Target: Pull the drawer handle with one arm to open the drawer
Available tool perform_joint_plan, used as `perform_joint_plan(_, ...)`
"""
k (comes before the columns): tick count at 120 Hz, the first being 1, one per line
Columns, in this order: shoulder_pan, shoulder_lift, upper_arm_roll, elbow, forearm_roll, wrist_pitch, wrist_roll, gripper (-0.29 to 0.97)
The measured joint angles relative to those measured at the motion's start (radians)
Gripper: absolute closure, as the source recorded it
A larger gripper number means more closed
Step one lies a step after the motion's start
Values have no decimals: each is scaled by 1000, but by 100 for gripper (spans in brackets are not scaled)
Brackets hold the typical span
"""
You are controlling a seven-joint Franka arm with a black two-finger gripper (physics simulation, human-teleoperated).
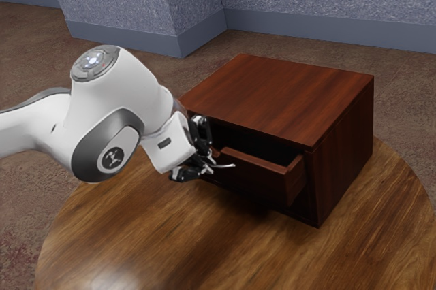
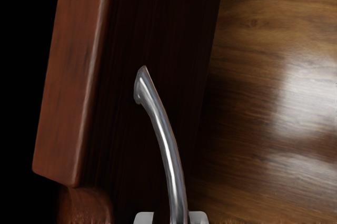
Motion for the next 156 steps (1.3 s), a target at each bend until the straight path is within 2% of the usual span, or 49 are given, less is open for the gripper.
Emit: perform_joint_plan(156,-1,-323,0,-248,-7,-75,3,69)
